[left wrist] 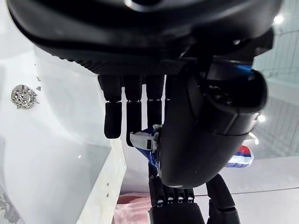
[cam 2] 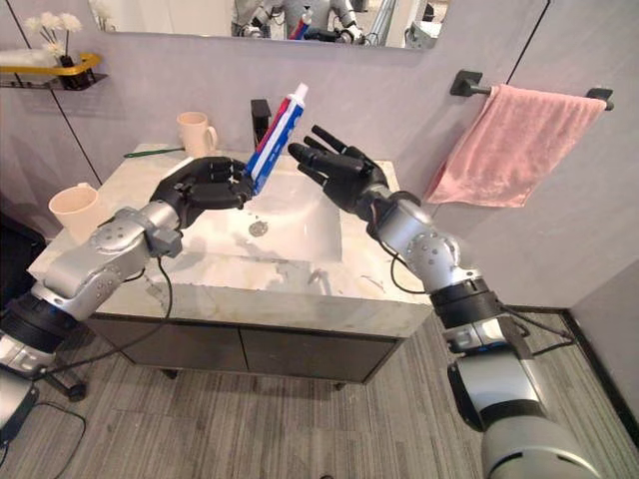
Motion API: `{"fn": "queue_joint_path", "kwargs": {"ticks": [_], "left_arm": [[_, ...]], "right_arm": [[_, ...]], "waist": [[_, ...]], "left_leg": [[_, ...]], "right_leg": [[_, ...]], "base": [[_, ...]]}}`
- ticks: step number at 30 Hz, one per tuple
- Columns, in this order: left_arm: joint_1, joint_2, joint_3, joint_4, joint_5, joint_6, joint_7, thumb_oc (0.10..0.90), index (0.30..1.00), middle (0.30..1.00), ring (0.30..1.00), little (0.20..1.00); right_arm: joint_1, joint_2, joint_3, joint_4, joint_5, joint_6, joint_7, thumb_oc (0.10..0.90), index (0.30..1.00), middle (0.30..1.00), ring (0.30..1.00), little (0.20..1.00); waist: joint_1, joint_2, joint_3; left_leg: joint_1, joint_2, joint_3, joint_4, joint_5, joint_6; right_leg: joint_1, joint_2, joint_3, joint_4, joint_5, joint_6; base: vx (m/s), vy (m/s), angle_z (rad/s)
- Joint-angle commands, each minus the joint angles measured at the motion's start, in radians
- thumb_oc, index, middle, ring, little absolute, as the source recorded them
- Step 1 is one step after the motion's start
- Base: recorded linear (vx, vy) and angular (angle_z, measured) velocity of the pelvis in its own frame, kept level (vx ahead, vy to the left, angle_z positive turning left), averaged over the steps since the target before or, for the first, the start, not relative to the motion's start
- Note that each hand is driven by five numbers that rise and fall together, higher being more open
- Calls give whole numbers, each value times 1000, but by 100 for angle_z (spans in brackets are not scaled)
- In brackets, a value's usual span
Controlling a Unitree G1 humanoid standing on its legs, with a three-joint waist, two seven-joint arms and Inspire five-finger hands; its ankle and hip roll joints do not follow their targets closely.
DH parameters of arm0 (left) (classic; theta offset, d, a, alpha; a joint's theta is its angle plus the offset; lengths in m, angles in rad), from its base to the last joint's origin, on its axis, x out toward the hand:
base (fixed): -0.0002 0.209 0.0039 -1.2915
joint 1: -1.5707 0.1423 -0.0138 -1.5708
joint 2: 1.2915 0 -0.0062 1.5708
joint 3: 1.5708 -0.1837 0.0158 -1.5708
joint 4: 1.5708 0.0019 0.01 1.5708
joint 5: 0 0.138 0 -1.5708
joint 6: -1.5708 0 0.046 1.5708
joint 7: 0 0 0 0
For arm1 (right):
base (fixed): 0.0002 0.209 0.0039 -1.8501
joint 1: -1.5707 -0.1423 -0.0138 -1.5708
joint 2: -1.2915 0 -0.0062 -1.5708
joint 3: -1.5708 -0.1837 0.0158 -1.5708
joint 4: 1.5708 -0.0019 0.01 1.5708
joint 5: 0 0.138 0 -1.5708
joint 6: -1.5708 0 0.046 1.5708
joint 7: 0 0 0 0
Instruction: Organize the bathroom.
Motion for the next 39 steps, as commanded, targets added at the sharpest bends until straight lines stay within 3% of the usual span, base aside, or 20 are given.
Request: {"fn": "queue_joint_path", "kwargs": {"ticks": [1,18,29,31,39], "left_arm": [[-69,12,132,-50,24,-179,21,400,300,300,300,300],[-72,-8,124,-23,39,-133,-5,400,300,300,300,300],[-70,-5,120,7,68,-21,-16,400,300,300,300,300],[-76,-3,113,17,72,25,-30,400,300,300,300,300],[-84,-5,107,26,67,15,-29,400,300,300,300,300]], "right_arm": [[-43,1,-52,-122,-10,-139,52,800,900,900,900,900],[-94,1,-44,-112,-35,-167,60,800,900,900,900,900],[-105,-1,-50,-116,-39,-165,64,800,900,900,900,900],[-108,1,-47,-115,-43,-172,66,800,900,900,900,900],[-100,-7,-61,-125,-43,-158,70,800,900,900,900,900]], "waist": [[-5,-15,-117],[-6,-12,-119],[-6,-10,-122],[-6,-10,-122],[-11,-11,-120]], "left_leg": [[-56,27,-47,86,3,15],[-56,25,-48,95,-4,15],[-64,25,-49,102,-5,16],[-67,25,-51,106,-6,17],[-69,25,-49,110,-8,16]], "right_leg": [[-12,21,12,97,-72,36],[-11,20,18,99,-75,37],[-14,22,20,103,-78,35],[-15,23,20,105,-78,34],[-17,24,20,106,-78,34]], "base": [[0,0,0],[0,0,0],[0,0,0],[0,0,0],[-1,-2,-1]]}}
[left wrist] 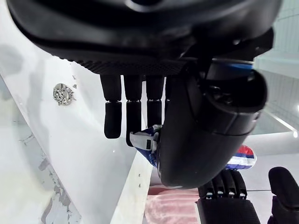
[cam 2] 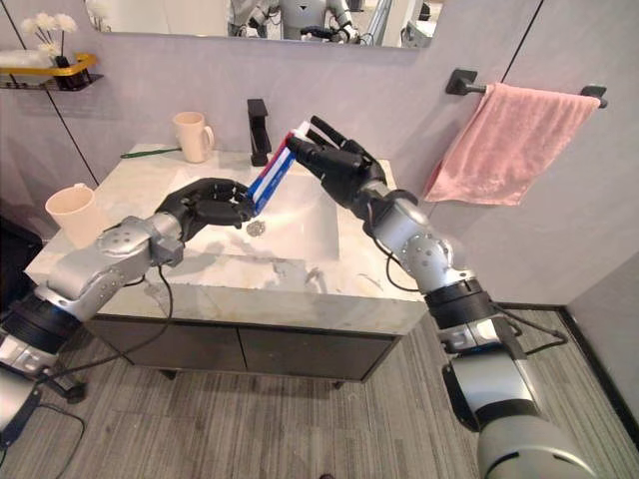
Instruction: Organize the bathroom.
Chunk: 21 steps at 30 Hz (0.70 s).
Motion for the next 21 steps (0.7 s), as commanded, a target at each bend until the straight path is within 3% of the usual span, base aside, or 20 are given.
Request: {"fn": "queue_joint_path", "kwargs": {"ticks": [1,5,14,21], "left_arm": [[-89,4,107,9,20,-128,22,400,300,300,300,300],[-94,2,109,6,18,-131,38,400,300,300,300,300],[-85,-4,127,-7,19,-225,93,400,300,300,300,300],[-76,-10,136,-27,25,-240,102,400,300,300,300,300]], "right_arm": [[-96,-15,-60,-83,3,-105,61,800,900,900,900,900],[-94,-13,-59,-86,1,-89,57,800,900,900,900,900],[-75,-2,-46,-73,-21,-84,63,800,900,900,900,900],[-69,0,-43,-63,-29,-72,56,800,900,900,900,900]], "waist": [[-11,-10,-121],[-12,-10,-122],[-11,-15,-116],[-8,-18,-110]], "left_leg": [[-69,26,-60,107,-8,17],[-70,26,-61,108,-8,17],[-76,26,-64,111,-5,15],[-78,25,-67,114,-6,16]], "right_leg": [[-12,25,7,107,-77,34],[-13,25,9,107,-77,34],[-17,26,7,114,-81,30],[-15,26,4,114,-82,28]], "base": [[0,0,0],[0,0,0],[0,0,0],[0,0,0]]}}
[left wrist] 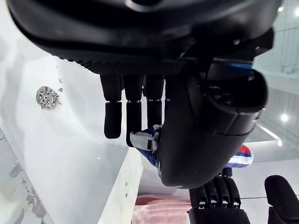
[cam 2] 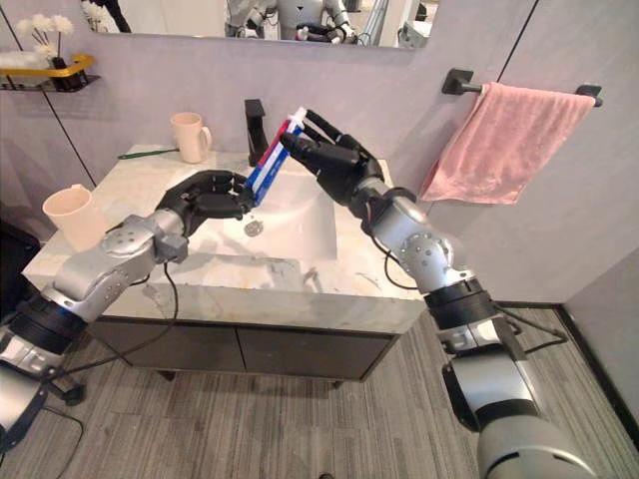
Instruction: Organize the bathroom.
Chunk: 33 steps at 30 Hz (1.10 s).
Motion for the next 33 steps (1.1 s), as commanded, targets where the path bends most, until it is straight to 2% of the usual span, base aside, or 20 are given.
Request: {"fn": "queue_joint_path", "kwargs": {"ticks": [1,16,17,20,22,23,33], "left_arm": [[-76,17,136,-25,24,-187,24,400,300,300,300,300],[-81,14,136,-19,22,-186,12,400,300,300,300,300],[-81,15,135,-17,23,-188,8,400,300,300,300,300],[-81,9,134,-14,29,-190,7,400,300,300,300,300],[-80,9,135,-16,28,-190,9,400,300,300,300,300],[-80,9,135,-16,28,-189,8,400,300,300,300,300],[-84,12,129,-21,24,-183,8,400,300,300,300,300]], "right_arm": [[-70,0,-43,-55,-28,-71,46,800,900,900,900,900],[-86,21,-30,-30,-38,-80,46,800,900,900,900,900],[-88,21,-26,-25,-33,-83,47,709,764,764,764,764],[-91,31,-24,-22,-32,-82,44,532,498,498,498,498],[-90,37,-22,-23,-31,-83,43,458,387,387,387,387],[-92,38,-22,-20,-23,-82,46,400,300,300,300,300],[-94,44,-17,-22,-22,-85,40,400,300,300,300,300]], "waist": [[-8,-18,-110],[-4,-16,-109],[-3,-16,-109],[-2,-15,-110],[-1,-14,-110],[0,-13,-111],[0,-12,-109]], "left_leg": [[-78,25,-70,113,-6,16],[-73,26,-72,107,-5,14],[-71,26,-71,105,-5,14],[-72,27,-72,105,-4,14],[-73,26,-72,105,-4,13],[-72,27,-71,105,-5,13],[-71,29,-70,105,-4,12]], "right_leg": [[-14,26,-1,114,-82,28],[-10,25,-2,107,-79,28],[-10,25,-2,106,-78,29],[-10,25,-2,106,-79,29],[-9,24,-2,105,-79,29],[-10,24,-3,105,-80,29],[-9,23,-4,106,-80,29]], "base": [[0,0,0],[0,0,0],[0,0,0],[0,0,0],[0,0,0],[0,0,0],[1,0,1]]}}
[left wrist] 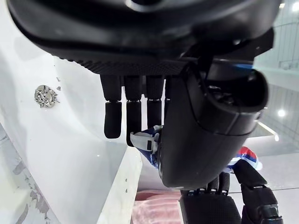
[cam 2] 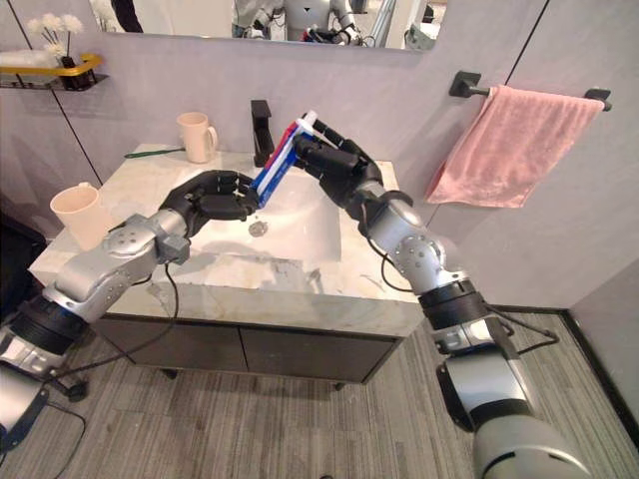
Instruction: Organize the bathroom.
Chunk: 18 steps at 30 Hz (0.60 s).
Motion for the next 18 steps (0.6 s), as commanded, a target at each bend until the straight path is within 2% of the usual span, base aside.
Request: {"fn": "queue_joint_path", "kwargs": {"ticks": [1,2,3,4,8,11,12,14,18], "left_arm": [[-84,16,130,-8,3,-184,38,400,300,300,300,300],[-84,16,130,-8,3,-184,38,400,300,300,300,300],[-81,16,130,-8,16,-186,49,569,554,554,554,554],[-81,16,130,-8,16,-187,51,800,900,900,900,900],[-82,14,137,9,3,-216,78,800,900,900,900,900],[-81,13,154,14,-1,-272,137,800,900,900,900,900],[-83,14,168,17,-13,-315,174,800,900,900,900,900],[-84,18,186,20,-17,-359,207,800,900,900,900,900],[-85,29,225,1,-12,-417,271,800,900,900,900,900]], "right_arm": [[-96,16,-18,-53,15,-67,69,400,300,300,300,300],[-96,16,-18,-53,15,-67,69,400,300,300,300,300],[-96,16,-18,-53,11,-68,69,400,300,300,300,300],[-95,16,-18,-53,11,-69,69,400,300,300,300,300],[-101,13,-15,-46,8,-73,65,400,300,300,300,300],[-102,9,-14,-39,6,-77,61,400,300,300,300,300],[-104,4,-14,-32,8,-78,61,400,300,300,300,300],[-107,-2,-13,-24,10,-83,59,400,300,300,300,300],[-104,-15,-21,-28,13,-87,44,400,300,300,300,300]], "waist": [[-5,-11,-109],[-5,-11,-109],[-5,-11,-109],[-5,-11,-109],[-5,-13,-110],[-3,-15,-112],[-3,-15,-112],[-3,-15,-113],[-3,-16,-114]], "left_leg": [[-69,28,-59,104,-4,13],[-69,28,-59,104,-4,13],[-68,29,-58,104,-4,12],[-68,29,-58,104,-4,12],[-70,29,-58,106,-4,11],[-69,28,-59,106,-5,12],[-69,28,-59,106,-5,12],[-67,27,-58,104,-5,12],[-64,26,-58,100,-4,11]], "right_leg": [[-15,23,9,107,-81,29],[-15,23,9,107,-81,29],[-15,22,9,107,-81,29],[-14,22,9,107,-81,29],[-14,24,11,105,-80,28],[-12,24,11,105,-80,27],[-11,24,11,105,-81,26],[-9,24,12,104,-81,24],[-8,23,10,104,-81,23]], "base": [[0,0,0],[0,0,0],[0,0,0],[0,0,0],[0,0,0],[0,0,0],[0,0,0],[0,0,0],[0,0,0]]}}
